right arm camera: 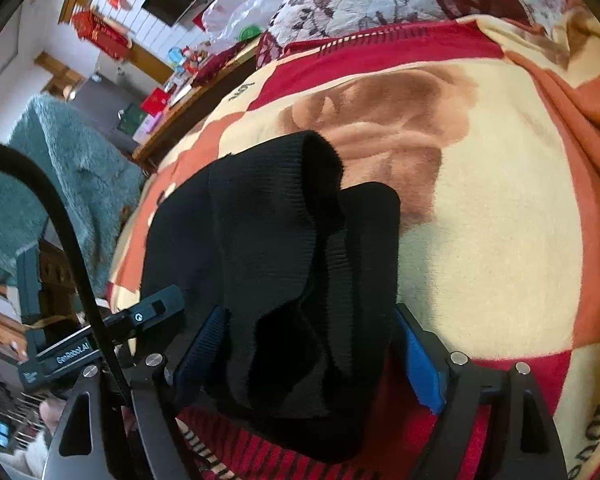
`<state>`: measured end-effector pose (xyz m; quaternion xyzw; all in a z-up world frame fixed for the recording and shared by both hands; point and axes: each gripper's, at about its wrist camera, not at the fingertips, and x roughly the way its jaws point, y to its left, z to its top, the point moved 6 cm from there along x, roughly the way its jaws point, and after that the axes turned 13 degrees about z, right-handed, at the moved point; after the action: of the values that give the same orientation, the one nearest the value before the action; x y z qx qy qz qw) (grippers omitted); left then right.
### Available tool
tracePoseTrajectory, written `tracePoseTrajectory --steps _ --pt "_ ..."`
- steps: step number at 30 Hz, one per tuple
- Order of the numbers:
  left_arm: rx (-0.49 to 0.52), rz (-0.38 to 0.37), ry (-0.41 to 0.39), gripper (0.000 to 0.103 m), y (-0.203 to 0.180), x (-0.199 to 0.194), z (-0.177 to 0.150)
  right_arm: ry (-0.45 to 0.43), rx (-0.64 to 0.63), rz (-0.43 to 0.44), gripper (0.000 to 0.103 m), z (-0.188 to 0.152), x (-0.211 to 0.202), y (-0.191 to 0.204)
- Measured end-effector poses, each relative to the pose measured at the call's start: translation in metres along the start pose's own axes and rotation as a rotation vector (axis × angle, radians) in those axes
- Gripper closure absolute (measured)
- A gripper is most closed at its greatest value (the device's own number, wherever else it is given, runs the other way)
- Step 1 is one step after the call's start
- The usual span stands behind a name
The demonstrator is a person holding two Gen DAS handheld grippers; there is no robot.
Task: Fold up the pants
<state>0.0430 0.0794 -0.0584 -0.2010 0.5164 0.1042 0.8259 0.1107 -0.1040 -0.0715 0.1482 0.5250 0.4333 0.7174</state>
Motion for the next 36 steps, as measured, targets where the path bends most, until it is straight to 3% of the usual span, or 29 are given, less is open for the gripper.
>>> tracePoseTrajectory --steps 3,8,11,23,36 --pt "0.004 -0.010 0.004 0.031 0.000 0.000 0.000 -0.003 -0.034 -0.009 0.032 0.001 0.000 0.005" --pt "0.029 -0.011 -0.018 0.051 -0.006 -0.010 0.000 -0.024 -0.104 -0.013 0.051 0.000 -0.007 0.018" --pt "0.052 -0.004 -0.040 0.054 -0.011 -0.022 0.003 -0.030 -0.109 -0.001 0.056 0.003 -0.014 0.024" --pt "0.119 -0.022 -0.112 0.055 -0.044 -0.059 0.029 -0.124 -0.130 0.008 0.056 0.021 -0.054 0.041" --pt "0.175 -0.034 -0.165 0.055 -0.090 -0.054 0.079 -0.204 -0.140 -0.032 0.056 0.068 -0.084 0.029"
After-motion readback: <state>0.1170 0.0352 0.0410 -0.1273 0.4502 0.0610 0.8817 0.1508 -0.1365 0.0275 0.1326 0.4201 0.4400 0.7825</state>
